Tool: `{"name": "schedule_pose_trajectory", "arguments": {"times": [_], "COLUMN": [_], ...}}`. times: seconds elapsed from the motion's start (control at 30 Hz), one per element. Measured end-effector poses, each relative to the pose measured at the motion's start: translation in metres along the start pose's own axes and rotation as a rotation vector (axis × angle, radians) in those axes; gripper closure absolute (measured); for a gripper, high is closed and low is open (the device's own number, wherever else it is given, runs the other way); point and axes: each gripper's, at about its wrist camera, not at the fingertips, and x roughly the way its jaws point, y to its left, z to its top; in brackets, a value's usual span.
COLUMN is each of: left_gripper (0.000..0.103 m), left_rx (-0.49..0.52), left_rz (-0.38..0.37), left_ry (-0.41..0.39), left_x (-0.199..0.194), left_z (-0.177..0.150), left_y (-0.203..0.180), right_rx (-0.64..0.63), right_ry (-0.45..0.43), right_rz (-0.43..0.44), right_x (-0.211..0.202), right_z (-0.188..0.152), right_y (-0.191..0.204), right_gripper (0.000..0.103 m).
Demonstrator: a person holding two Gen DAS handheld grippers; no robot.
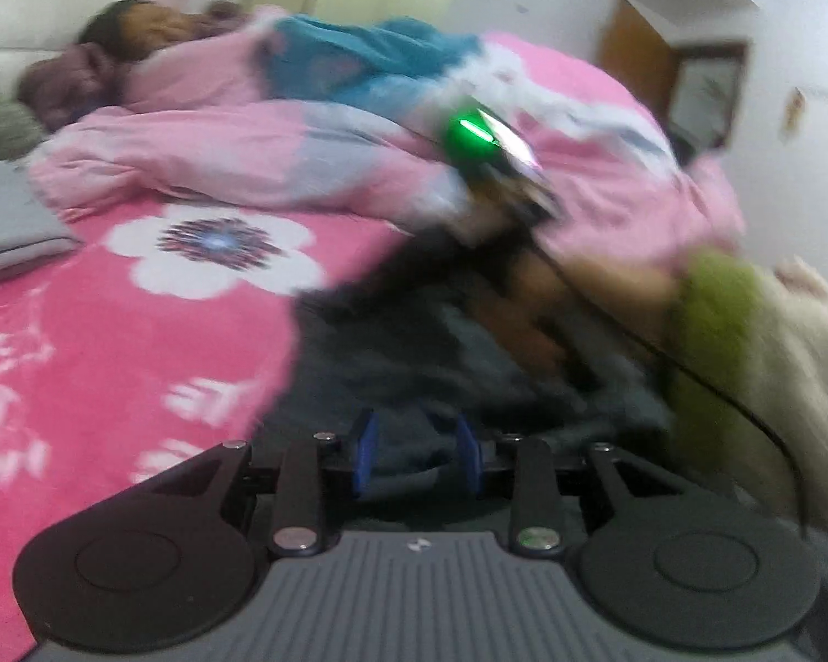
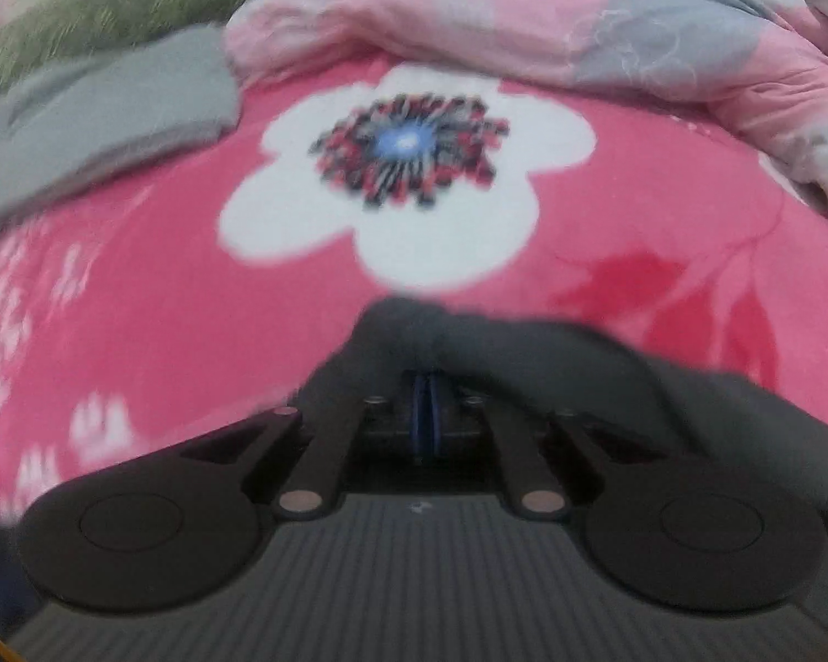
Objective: Fold clothes
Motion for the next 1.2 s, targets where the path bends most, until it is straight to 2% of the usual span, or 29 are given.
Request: {"name": "schedule_pose_trajectory", "arguments": {"times": [0.07,0.17,0.3,0.37,0.43,0.47,0.5,0.6,0.73,0.83,0.97,1.03,1.1,1.2], "left_gripper": [0.072,0.072,0.072,0.072,0.072,0.072,0.072,0.066,0.066,0.066,0.066,0.066,0.067,0.067], "left_rx": [0.037,-0.003,-0.034,-0.046,-0.067,-0.073,-0.073,-0.103,-0.195,-0.227,-0.273,-0.259,-0.229,-0.236], "left_rz": [0.018,0.018,-0.002,-0.006,-0.017,-0.014,-0.006,0.003,-0.009,0.012,-0.013,0.052,0.121,0.149], "left_ry": [0.043,0.093,0.116,0.121,0.11,0.091,0.068,0.011,0.018,0.106,0.196,0.196,0.183,0.164], "left_x": [0.008,0.019,0.019,0.017,0.012,0.007,0.002,-0.012,-0.008,0.02,0.078,0.105,0.128,0.149], "left_z": [-0.003,-0.003,-0.002,-0.002,-0.002,-0.001,0.0,0.007,0.029,0.053,0.073,0.077,0.076,0.07], "left_y": [-0.005,0.002,0.009,0.012,0.017,0.018,0.02,0.024,0.022,0.009,-0.011,-0.02,-0.026,-0.022], "right_rx": [0.038,0.067,0.111,0.149,0.194,0.223,0.263,0.35,0.469,0.573,0.652,0.682,0.712,0.72], "right_ry": [-0.014,-0.03,-0.061,-0.101,-0.183,-0.231,-0.289,-0.4,-0.411,-0.385,-0.348,-0.335,-0.326,-0.294], "right_rz": [0.006,0.013,0.016,0.0,-0.029,-0.042,-0.055,-0.115,-0.278,-0.34,-0.316,-0.306,-0.26,-0.188], "right_x": [0.006,0.009,0.009,-0.007,-0.045,-0.068,-0.098,-0.179,-0.274,-0.307,-0.303,-0.291,-0.277,-0.259], "right_z": [0.006,0.007,0.008,0.008,0.002,-0.005,-0.015,-0.057,-0.13,-0.175,-0.201,-0.203,-0.201,-0.191], "right_y": [-0.005,-0.009,-0.015,-0.02,-0.031,-0.04,-0.053,-0.093,-0.154,-0.189,-0.214,-0.223,-0.231,-0.238], "right_gripper": [0.103,0.103,0.103,0.097,0.089,0.078,0.069,0.055,0.049,0.049,0.049,0.049,0.049,0.049]}}
